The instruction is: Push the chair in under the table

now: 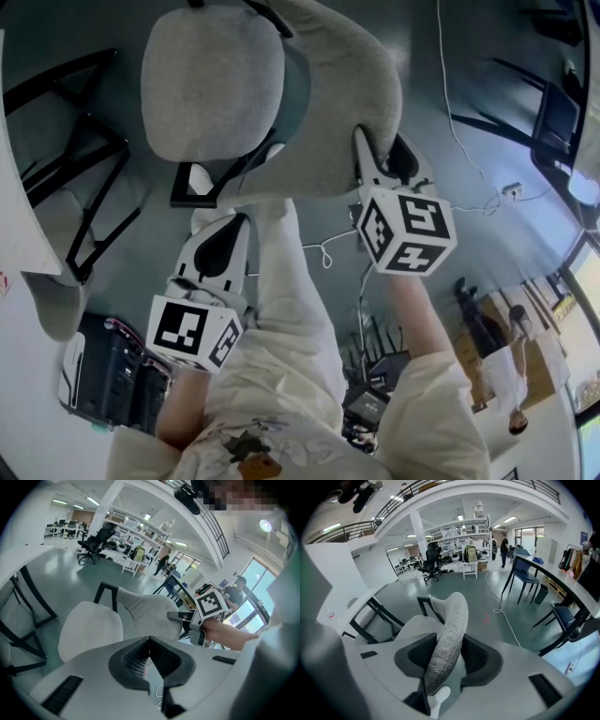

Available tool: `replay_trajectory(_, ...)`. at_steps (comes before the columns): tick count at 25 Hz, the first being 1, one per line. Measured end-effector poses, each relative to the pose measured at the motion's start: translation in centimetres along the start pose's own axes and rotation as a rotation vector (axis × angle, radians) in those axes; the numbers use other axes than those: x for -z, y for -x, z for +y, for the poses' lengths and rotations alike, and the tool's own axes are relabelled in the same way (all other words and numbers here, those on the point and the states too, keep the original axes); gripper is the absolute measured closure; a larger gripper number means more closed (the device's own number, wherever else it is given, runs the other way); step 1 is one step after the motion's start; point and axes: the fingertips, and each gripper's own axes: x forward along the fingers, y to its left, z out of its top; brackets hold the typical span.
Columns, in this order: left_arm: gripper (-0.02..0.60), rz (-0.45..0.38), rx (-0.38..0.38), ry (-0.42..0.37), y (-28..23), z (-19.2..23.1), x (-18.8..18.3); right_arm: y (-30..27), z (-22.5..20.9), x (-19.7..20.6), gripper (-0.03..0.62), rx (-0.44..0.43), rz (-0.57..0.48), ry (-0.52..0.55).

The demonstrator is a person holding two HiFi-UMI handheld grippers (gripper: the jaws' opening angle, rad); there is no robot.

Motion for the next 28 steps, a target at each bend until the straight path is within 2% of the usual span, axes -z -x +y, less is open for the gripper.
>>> replay_trajectory(4, 0.572, -0.003, 0.006, -0.007, -0.4, 0.2, -0.5, 0.4, 0.2, 0.0, 0.451, -0.052, -0.026, -0.011)
replay_trajectory(14, 0.572, -0.014, 0.012, 0.005, 0.5, 0.2, -0.1, -0.2, 2.4, -1.1, 0.462, -0.047, -0.049, 0.037)
replay_trajectory(28, 0.572, -0.060, -0.032, 0.042, 3.2, 3.8, -0.8, -1.9, 7.3, -2.4, 0.461, -0.091, -0.062, 0.054)
